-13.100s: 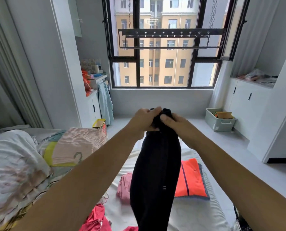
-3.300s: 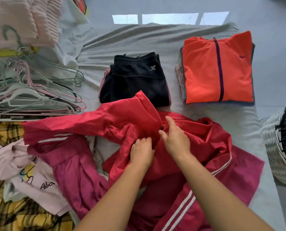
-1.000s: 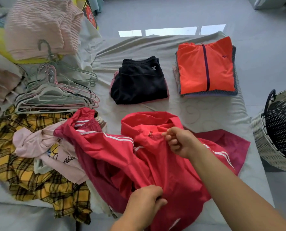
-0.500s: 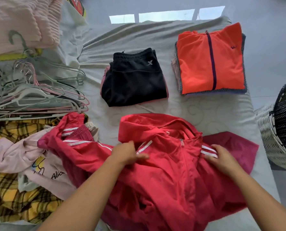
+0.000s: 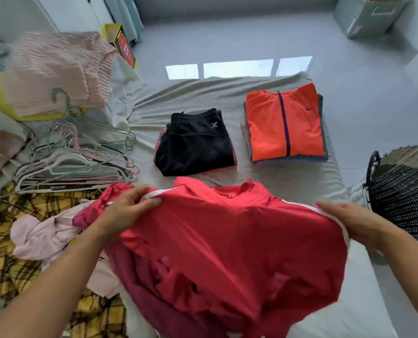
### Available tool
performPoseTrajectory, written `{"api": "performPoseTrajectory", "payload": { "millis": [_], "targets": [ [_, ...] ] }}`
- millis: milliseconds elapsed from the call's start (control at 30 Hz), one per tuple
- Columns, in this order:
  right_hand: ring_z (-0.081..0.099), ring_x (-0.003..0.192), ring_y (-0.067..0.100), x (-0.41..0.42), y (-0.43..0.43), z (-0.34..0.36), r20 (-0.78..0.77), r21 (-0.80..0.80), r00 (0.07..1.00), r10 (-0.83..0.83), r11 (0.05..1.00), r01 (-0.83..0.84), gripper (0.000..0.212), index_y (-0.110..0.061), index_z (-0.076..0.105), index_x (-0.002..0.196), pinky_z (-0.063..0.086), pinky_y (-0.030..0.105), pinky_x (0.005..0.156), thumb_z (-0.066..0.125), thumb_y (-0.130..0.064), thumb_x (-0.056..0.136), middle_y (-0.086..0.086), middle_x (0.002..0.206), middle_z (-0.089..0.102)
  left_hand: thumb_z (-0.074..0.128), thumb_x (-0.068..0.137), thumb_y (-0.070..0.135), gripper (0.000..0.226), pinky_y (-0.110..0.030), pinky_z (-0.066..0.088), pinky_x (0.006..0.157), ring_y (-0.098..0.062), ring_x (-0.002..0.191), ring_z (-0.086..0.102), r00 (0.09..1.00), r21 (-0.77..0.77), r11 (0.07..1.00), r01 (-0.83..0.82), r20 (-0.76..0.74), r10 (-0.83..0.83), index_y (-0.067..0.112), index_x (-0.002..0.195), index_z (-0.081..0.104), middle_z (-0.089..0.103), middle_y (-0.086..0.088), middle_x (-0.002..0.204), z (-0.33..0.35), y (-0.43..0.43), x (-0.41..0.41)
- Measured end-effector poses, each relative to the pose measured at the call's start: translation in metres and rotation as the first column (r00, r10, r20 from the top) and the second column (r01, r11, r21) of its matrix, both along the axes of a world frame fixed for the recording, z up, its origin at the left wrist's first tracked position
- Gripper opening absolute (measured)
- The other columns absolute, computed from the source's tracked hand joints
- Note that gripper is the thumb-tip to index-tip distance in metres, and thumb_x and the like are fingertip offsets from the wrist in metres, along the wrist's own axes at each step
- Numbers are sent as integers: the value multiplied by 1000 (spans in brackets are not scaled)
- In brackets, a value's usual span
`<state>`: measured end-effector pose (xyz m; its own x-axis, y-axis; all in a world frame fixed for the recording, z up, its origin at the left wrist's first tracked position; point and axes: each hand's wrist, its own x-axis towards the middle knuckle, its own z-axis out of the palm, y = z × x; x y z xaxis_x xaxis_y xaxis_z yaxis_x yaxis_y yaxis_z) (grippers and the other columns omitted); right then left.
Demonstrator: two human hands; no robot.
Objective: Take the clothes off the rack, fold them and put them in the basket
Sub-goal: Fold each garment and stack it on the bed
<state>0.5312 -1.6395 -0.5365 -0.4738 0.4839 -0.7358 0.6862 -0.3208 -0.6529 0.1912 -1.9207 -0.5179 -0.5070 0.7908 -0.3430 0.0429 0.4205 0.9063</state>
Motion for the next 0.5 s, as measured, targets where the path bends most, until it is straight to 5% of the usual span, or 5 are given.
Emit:
{"api": "performPoseTrajectory", "payload": {
  "millis": [100,200,300,367,500],
  "targets": [
    [63,68,13,-1,-3,49,-25,194,987,158,969,-150,64,-15,75,81,47,30,67,76,-69,46,7,78,72,74,76,18,17,-6,46,66,5,71,59,998,45,998,52,-24,-51,35,78,74,69,14,74,53,-4,3],
    [59,55,6,1,-13,106,-256,315,965,60,949,24,42,-16,72,71,47,19,53,78,-56,57,4,68,66,74,74,13,16,-8,46,59,0,68,59,996,92,994,64,-74,-58,29,77,74,68,11,71,111,-12,5],
    [60,58,6,3,-21,166,-464,393,885,35,904,170,65,-16,69,74,51,15,56,81,-68,37,-2,67,66,88,47,44,38,-13,47,50,-6,60,60,993,124,992,14,-122,1,21,73,73,66,7,65,175,-22,5],
    [58,58,5,6,-26,209,-560,458,825,74,858,234,57,-20,69,73,50,14,57,80,-67,43,-6,65,65,87,29,58,56,-14,47,51,-3,56,58,977,161,987,9,-214,26,24,71,73,65,8,63,223,-27,5],
    [56,59,-3,11,-39,285,-617,605,771,156,721,339,12,-23,68,74,46,9,59,66,-33,82,-15,64,66,72,73,25,6,-13,45,52,-1,57,56,930,278,960,-22,-347,122,29,68,73,65,12,62,293,-40,7]
  ]
}}
